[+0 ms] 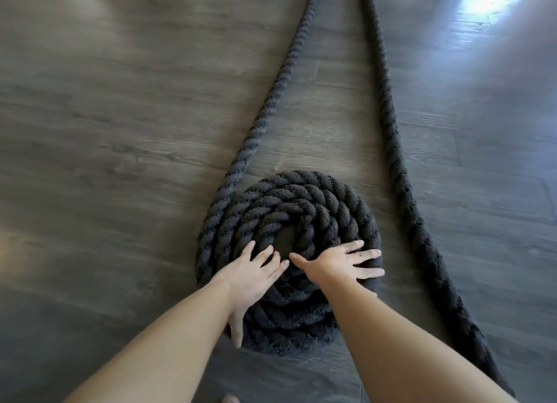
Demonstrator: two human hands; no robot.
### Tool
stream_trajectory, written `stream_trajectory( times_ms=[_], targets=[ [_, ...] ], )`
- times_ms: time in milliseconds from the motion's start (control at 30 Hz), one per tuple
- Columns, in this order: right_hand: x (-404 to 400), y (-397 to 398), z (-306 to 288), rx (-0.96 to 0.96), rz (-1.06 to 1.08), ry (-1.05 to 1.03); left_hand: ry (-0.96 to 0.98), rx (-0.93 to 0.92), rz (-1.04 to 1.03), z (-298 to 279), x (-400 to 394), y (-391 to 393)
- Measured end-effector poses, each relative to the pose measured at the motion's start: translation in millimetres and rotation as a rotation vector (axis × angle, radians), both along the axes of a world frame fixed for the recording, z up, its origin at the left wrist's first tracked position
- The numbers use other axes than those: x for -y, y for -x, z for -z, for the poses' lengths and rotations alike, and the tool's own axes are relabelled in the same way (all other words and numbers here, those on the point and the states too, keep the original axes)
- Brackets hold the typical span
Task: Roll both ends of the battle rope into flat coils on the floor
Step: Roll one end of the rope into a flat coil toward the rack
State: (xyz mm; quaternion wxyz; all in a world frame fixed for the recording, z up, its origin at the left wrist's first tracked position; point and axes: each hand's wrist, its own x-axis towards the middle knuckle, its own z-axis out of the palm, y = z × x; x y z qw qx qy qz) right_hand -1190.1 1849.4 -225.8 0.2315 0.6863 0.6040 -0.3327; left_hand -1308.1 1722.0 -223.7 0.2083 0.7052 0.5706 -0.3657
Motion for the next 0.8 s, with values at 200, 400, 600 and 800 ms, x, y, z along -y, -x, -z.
stream_trajectory(
  times_ms=[200, 400, 600, 800],
  targets=[
    [-10.1, 4.0, -1.9, 0.003, -0.058, 0.016, -0.024, 0.104, 0.013, -4.6, -11.8, 26.4],
    [-18.1, 7.8, 2.9, 0.016, -0.087, 0.01, 0.077, -0.012, 0.189, -14.3, -37.4, 69.8],
    [-31.3, 12.6, 5.7, -0.008, -0.132, -0.003, 0.039, 0.007, 0.296, -2.5, -35.0, 83.1],
    [-50.1, 23.4, 9.7, -0.01, -0.202, 0.0, 0.001, 0.071, 0.328, 2.7, -42.2, 100.5]
  ],
)
